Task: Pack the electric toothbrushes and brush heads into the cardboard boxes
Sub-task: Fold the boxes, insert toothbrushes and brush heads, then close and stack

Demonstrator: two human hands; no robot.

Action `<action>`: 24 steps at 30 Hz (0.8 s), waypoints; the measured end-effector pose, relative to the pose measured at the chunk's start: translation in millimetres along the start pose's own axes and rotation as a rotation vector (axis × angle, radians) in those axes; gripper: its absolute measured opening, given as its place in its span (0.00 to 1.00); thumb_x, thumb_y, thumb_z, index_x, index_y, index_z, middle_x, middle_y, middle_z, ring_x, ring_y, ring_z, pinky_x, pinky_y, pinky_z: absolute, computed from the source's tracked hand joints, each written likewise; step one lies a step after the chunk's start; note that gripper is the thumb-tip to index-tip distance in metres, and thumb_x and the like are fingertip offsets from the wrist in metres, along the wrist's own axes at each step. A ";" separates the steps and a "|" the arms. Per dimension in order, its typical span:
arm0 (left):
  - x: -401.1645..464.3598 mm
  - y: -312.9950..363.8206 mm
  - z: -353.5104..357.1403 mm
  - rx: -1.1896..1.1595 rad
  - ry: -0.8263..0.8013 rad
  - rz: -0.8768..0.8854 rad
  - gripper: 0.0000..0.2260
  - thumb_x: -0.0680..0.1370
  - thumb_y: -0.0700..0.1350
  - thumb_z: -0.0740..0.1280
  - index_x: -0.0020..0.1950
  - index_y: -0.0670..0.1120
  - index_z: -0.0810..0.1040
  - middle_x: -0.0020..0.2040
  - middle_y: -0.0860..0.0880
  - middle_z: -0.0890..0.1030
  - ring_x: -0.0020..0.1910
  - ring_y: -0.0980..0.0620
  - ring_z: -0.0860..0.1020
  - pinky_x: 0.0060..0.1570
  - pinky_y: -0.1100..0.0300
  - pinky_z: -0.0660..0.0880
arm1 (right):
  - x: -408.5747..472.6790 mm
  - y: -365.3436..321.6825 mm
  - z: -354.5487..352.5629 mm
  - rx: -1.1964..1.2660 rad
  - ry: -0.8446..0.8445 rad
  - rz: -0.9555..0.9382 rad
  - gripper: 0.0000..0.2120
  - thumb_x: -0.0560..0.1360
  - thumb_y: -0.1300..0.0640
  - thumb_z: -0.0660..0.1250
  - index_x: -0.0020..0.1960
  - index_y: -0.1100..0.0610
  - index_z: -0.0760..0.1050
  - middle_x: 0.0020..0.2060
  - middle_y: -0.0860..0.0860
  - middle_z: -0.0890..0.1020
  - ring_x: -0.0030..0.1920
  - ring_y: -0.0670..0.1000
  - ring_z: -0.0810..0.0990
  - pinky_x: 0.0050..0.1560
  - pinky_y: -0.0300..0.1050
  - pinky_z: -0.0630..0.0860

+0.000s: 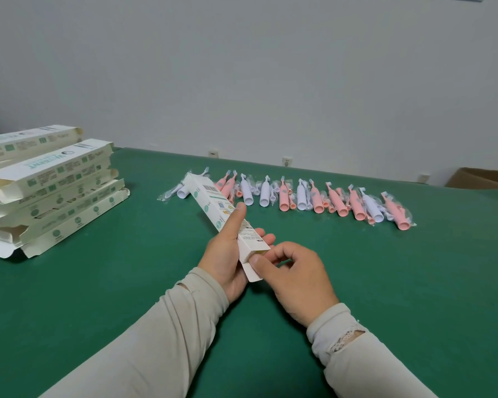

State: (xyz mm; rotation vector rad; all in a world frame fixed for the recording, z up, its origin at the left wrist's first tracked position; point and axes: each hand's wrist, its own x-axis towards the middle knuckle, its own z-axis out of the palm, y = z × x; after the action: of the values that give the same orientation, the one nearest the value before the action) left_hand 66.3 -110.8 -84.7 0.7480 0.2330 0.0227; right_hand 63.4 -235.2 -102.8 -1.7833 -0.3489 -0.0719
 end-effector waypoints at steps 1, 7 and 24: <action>-0.2 -1.0 0.5 0.005 -0.005 -0.004 0.41 0.61 0.60 0.74 0.69 0.42 0.70 0.52 0.42 0.77 0.40 0.50 0.86 0.40 0.49 0.82 | 0.9 0.9 -0.1 -0.022 0.024 -0.005 0.12 0.69 0.52 0.78 0.34 0.55 0.79 0.25 0.42 0.78 0.24 0.42 0.67 0.27 0.33 0.65; -1.1 -5.8 3.2 0.049 -0.042 0.032 0.34 0.61 0.56 0.76 0.62 0.42 0.74 0.51 0.40 0.79 0.44 0.49 0.86 0.50 0.42 0.81 | 3.6 2.7 -1.9 -0.057 0.077 -0.030 0.11 0.69 0.53 0.77 0.33 0.55 0.79 0.26 0.43 0.78 0.26 0.40 0.70 0.31 0.31 0.67; -1.6 5.1 -0.9 -0.169 -0.072 0.044 0.11 0.78 0.51 0.70 0.57 0.48 0.76 0.40 0.47 0.77 0.31 0.51 0.76 0.35 0.55 0.79 | -1.4 -1.8 -2.9 -0.171 0.044 -0.404 0.09 0.73 0.61 0.74 0.45 0.47 0.80 0.46 0.39 0.77 0.35 0.45 0.76 0.39 0.28 0.70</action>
State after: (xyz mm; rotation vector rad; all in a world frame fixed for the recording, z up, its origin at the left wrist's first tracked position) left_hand 64.8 -106.6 -81.6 0.5841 0.1437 0.0567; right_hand 62.0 -238.0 -100.7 -1.8519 -0.6841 -0.4372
